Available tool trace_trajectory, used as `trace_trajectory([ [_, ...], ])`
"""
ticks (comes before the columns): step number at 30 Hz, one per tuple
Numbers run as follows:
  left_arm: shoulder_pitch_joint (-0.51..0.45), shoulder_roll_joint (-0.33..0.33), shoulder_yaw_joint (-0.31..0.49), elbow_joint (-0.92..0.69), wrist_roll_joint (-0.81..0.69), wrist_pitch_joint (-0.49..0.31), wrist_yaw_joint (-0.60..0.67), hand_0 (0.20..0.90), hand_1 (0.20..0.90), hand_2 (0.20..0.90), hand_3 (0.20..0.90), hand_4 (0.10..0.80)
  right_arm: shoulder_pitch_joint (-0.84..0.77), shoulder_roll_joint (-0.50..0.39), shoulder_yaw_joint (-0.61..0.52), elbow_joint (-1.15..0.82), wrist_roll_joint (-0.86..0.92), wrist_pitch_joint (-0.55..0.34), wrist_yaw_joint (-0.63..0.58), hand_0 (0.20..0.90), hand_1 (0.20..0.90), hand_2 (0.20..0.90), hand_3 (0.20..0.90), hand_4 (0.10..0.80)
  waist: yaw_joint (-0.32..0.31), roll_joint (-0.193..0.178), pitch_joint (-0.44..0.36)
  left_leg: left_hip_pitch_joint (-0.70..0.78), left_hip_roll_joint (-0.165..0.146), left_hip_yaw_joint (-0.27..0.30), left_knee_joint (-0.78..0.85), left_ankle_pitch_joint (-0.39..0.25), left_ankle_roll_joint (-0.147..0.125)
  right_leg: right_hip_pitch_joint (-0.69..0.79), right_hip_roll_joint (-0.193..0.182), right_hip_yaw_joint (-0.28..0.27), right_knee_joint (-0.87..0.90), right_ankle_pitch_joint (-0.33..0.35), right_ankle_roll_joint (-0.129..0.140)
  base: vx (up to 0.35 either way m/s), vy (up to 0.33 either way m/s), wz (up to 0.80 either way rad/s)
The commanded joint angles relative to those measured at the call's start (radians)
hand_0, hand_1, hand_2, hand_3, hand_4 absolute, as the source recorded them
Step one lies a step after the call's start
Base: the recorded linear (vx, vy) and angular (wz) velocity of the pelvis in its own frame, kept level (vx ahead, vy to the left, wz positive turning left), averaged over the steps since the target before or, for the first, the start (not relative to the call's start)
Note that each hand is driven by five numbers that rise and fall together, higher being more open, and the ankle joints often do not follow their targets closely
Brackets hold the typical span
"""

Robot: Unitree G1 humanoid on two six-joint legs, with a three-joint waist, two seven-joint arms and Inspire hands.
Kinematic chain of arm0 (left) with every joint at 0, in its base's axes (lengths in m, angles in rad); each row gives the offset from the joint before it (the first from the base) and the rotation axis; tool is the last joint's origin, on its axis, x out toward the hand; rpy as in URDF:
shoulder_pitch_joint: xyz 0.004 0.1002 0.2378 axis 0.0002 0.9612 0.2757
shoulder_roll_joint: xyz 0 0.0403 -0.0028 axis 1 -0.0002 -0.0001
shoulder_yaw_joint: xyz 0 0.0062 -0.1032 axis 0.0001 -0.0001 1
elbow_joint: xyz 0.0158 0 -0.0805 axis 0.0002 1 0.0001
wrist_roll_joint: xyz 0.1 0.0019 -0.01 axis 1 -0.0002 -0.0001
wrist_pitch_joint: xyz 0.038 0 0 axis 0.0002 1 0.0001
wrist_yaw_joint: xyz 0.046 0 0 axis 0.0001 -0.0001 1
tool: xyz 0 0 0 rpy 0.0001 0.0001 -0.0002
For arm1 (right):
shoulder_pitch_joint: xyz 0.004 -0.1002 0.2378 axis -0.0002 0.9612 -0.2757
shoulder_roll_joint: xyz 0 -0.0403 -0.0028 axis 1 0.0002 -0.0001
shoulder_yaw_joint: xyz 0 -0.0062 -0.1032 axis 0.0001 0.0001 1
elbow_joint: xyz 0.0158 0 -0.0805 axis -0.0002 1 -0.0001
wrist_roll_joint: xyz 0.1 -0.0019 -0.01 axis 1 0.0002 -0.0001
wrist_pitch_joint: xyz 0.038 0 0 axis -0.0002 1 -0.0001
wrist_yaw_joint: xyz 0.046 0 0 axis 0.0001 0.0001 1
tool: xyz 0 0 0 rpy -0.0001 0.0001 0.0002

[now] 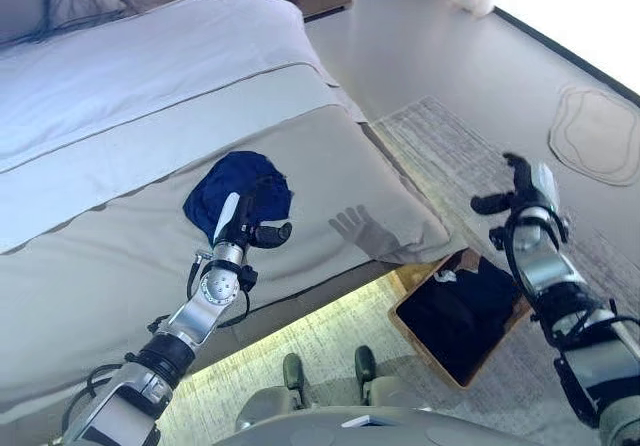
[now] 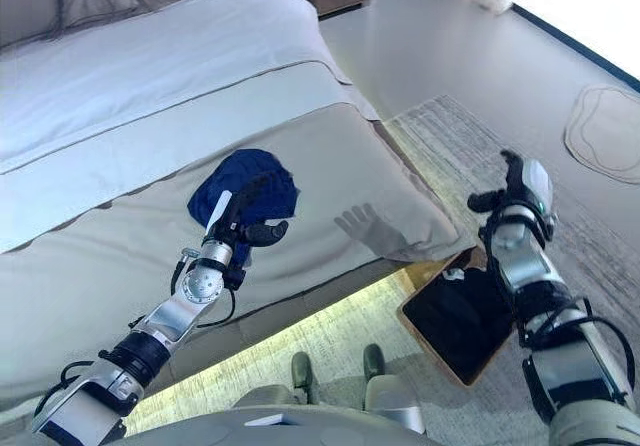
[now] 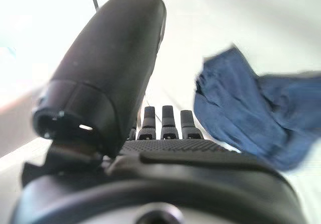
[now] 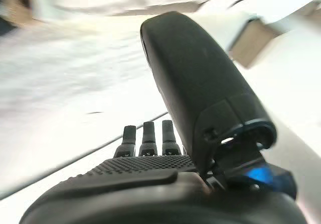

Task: Pick up the clothes from the bed and place them into the basket

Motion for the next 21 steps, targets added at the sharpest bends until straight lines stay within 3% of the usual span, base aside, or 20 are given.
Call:
trace_trajectory([
  [1,-0.056,0.030,0.054,-0.004,0.009,-0.051,0.063,0.900,0.900,0.900,0.900,0.800,-0.261,-0.087,0.093,0.037,-0.061,-0.081,-0.011,0.900,0.900,0.900,0.900,0.800,0.091,-0.042,-0.095,0.027,-0.061,-0.089,0.007,-0.097,0.016,0.030,-0.015,-0.047,0.010,-0.028,0.006,0.016,-0.018,0.48],
  [8,-0.034,0.068,0.108,-0.017,0.031,-0.057,0.035,0.900,0.900,0.900,0.900,0.800,-0.441,-0.062,0.209,0.083,-0.069,-0.040,0.027,0.900,0.900,0.900,0.900,0.800,0.165,-0.051,-0.098,0.018,-0.072,-0.145,0.040,-0.087,0.014,0.046,-0.034,-0.122,0.064,-0.069,-0.011,0.045,-0.009,0.46],
  [11,0.002,0.101,0.148,-0.054,0.040,-0.087,-0.017,0.900,0.900,0.900,0.900,0.800,-0.508,-0.052,0.250,0.116,-0.119,-0.009,0.030,0.900,0.900,0.900,0.900,0.800,0.225,-0.060,-0.058,-0.063,-0.088,-0.171,0.192,-0.111,0.003,0.024,-0.063,-0.187,0.165,-0.106,-0.035,0.057,0.056,0.60],
  [15,0.019,0.102,0.162,-0.064,0.035,-0.132,-0.044,0.900,0.900,0.900,0.900,0.800,-0.590,-0.061,0.287,0.169,-0.148,0.023,0.062,0.900,0.900,0.900,0.900,0.800,0.276,-0.036,0.013,-0.144,-0.107,-0.199,0.285,-0.119,-0.007,-0.012,-0.095,-0.251,0.252,-0.145,-0.052,0.005,0.134,0.65],
  [21,0.031,0.131,0.182,-0.123,0.022,-0.209,-0.024,0.900,0.900,0.900,0.900,0.800,-0.720,-0.057,0.353,0.222,-0.184,0.037,0.041,0.900,0.900,0.900,0.900,0.800,0.343,0.006,0.131,-0.256,-0.144,-0.203,0.391,-0.156,0.016,-0.126,-0.127,-0.306,0.451,-0.238,-0.060,-0.009,0.114,0.28],
])
